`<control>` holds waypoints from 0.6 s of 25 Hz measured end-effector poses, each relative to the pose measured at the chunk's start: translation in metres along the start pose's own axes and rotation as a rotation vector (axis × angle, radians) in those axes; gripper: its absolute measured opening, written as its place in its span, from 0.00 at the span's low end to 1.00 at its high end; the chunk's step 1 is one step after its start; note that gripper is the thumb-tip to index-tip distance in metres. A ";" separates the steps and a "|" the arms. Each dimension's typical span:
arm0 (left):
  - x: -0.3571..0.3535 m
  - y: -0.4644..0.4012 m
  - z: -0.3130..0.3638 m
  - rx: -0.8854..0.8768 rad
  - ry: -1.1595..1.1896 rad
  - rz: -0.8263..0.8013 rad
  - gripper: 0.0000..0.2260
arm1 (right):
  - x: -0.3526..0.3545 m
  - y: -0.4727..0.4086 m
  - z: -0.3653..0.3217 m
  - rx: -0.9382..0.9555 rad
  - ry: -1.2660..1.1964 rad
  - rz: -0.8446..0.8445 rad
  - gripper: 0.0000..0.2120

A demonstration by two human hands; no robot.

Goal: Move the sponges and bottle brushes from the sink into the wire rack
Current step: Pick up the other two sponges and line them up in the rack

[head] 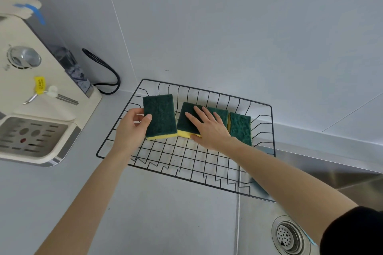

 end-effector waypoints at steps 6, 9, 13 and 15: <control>-0.017 -0.023 0.000 0.000 -0.153 -0.002 0.15 | -0.003 0.000 0.002 0.027 0.007 0.009 0.32; -0.026 -0.034 -0.004 0.016 -0.219 -0.018 0.15 | -0.005 -0.001 0.003 0.034 0.009 0.010 0.32; -0.039 -0.049 -0.003 -0.009 -0.319 -0.050 0.15 | -0.005 -0.003 0.004 0.035 -0.002 0.001 0.32; -0.046 -0.054 -0.006 -0.003 -0.363 -0.069 0.15 | -0.005 -0.003 0.004 0.038 -0.003 -0.001 0.32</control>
Point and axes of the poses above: each hand's wrist, its own y-axis away from the middle knuckle, its own x-axis out of the back of the hand, z = x × y, the point moved 9 cm from there along -y, towards the middle knuckle, and after that the axes turned 2 degrees about z, right-handed, at the moved point
